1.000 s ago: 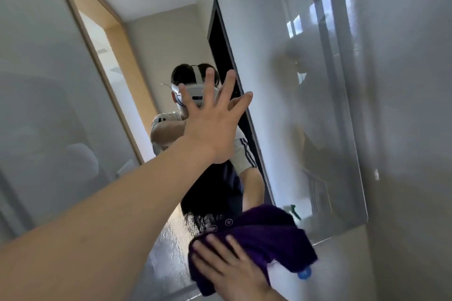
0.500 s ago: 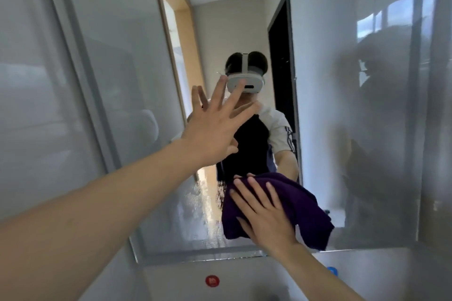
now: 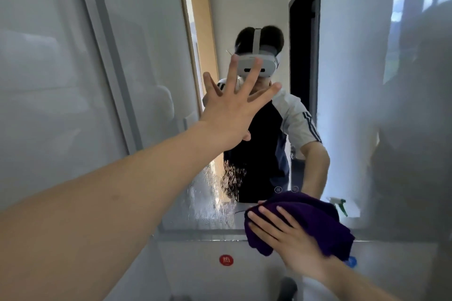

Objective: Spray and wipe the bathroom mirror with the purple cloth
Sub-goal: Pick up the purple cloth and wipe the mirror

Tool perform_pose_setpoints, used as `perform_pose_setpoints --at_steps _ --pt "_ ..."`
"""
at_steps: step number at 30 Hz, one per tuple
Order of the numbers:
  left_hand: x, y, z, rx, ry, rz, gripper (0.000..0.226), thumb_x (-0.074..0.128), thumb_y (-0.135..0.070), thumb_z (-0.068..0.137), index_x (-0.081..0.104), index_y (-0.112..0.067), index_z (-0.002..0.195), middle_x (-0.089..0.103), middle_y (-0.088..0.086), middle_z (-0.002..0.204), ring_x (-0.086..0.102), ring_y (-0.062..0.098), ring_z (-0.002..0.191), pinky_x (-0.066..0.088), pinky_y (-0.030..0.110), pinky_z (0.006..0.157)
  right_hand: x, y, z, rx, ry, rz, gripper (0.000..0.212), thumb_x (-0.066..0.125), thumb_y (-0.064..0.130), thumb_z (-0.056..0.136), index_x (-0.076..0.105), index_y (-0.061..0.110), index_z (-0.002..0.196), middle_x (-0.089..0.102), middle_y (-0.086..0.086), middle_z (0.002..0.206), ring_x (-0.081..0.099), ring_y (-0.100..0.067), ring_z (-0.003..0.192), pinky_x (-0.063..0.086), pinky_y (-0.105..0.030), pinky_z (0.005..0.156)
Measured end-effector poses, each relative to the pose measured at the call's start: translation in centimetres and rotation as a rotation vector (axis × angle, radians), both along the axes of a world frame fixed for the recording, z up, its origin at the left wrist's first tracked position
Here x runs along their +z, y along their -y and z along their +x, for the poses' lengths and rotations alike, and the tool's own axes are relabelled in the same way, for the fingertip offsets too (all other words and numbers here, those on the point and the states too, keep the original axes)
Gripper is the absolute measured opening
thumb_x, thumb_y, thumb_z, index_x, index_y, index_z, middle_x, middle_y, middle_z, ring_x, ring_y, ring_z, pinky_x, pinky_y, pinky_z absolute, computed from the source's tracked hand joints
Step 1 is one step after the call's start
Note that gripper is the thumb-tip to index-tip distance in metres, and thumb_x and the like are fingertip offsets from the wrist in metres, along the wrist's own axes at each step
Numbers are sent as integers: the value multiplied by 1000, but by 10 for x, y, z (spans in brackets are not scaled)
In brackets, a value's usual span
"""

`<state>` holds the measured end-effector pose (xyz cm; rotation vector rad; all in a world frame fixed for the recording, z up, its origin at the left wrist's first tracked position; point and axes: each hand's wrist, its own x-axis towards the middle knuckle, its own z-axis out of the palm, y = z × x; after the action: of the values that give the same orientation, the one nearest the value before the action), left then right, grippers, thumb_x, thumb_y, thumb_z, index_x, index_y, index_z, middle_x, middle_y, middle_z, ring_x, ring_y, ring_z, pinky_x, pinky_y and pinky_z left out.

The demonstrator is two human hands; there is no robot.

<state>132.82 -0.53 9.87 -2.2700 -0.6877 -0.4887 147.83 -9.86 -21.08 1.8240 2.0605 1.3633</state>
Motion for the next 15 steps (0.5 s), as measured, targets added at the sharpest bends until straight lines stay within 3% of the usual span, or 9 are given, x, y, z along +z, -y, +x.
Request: perform_pose_setpoints --at_steps 3,6,9,12,15 --pt "-1 -3 2 2 7 -10 135 83 -51 78 -25 -44 157 -44 11 161 -35 53 146 5 87 107 35 4 6 46 26 13 114 82 21 52 35 17 155 9 -5 170 25 -28 151 7 -49 124" --pt "-3 -2 3 -1 14 -5 136 85 -49 78 -25 -44 157 -44 10 161 -36 52 146 3 87 106 90 1 2 27 -142 183 105 78 19 59 37 17 155 21 -5 170 23 -30 153 4 -50 124" --pt "-5 -1 5 -10 21 -1 135 84 -49 79 -25 -44 158 -43 10 162 -36 51 147 1 87 107 122 -11 -21 2 -340 366 84 66 23 79 36 14 157 23 -6 169 19 -32 156 4 -53 125" --pt "-3 -1 3 -10 29 -1 134 84 -48 78 -23 -45 158 -43 10 162 -36 51 147 3 87 107 112 -25 -51 -60 -462 438 77 52 34 91 28 13 160 17 -7 172 12 -33 158 8 -56 124" --pt "-1 1 3 -1 25 -9 133 84 -48 79 -23 -44 158 -44 9 161 -37 51 146 6 88 108 63 -39 -64 -36 -322 242 87 63 43 91 21 15 162 5 -8 173 2 -34 159 1 -55 125"
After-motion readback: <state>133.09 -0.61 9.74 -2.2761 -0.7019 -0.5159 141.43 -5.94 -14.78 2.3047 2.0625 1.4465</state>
